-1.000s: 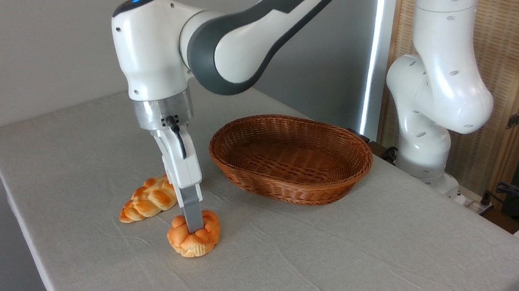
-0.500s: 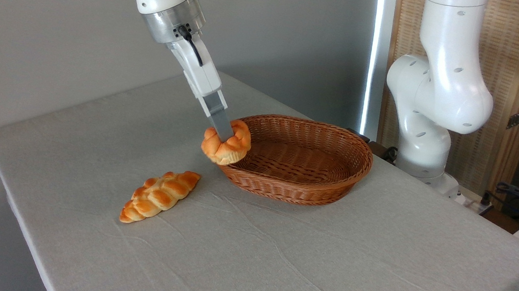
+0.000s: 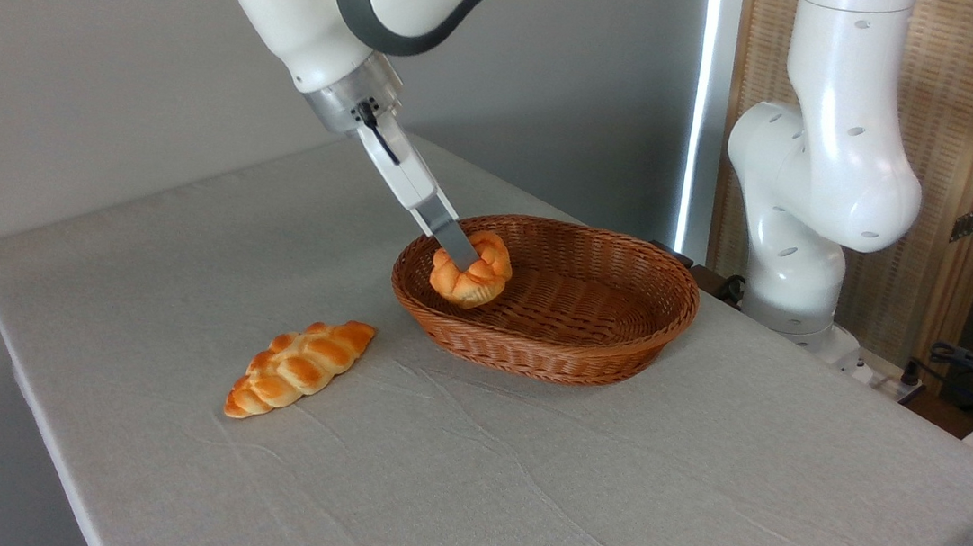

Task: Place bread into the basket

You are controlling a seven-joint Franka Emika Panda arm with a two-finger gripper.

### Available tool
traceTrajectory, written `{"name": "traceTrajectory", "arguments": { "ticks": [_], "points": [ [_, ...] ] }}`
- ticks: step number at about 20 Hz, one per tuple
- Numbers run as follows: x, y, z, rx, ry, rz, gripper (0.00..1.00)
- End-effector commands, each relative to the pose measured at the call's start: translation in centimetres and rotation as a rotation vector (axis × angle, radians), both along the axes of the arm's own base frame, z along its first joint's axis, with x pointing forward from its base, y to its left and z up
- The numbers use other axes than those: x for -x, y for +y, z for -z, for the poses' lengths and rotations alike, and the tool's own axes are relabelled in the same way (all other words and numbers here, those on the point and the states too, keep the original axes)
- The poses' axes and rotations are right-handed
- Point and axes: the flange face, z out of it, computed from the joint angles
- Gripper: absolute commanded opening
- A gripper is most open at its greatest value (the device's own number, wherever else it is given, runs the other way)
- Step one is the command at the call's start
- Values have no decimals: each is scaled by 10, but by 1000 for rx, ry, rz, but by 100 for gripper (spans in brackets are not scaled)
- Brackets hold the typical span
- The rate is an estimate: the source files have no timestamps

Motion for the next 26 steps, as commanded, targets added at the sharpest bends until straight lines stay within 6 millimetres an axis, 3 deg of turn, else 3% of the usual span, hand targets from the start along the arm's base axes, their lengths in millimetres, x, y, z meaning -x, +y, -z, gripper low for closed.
{"name": "traceTrajectory", "arguments": {
  "ticks": [1, 7, 8, 10, 13, 15, 16, 19, 22, 26],
  "points": [
    [8, -4, -3, 18, 6, -9, 100],
    [3, 2, -13, 69, -2, -50, 100],
    [-3, 9, -30, 94, -36, -73, 100],
    [-18, 40, -68, 153, -105, -150, 100],
    [-49, 106, -136, 208, -282, -273, 100],
    [-65, 139, -163, 229, -397, -334, 100],
    [-71, 149, -169, 227, -447, -349, 100],
    [-81, 155, -174, 237, -521, -358, 100],
    [-87, 154, -167, 232, -503, -354, 100],
    [-96, 153, -179, 211, -468, -346, 100]
  ]
}}
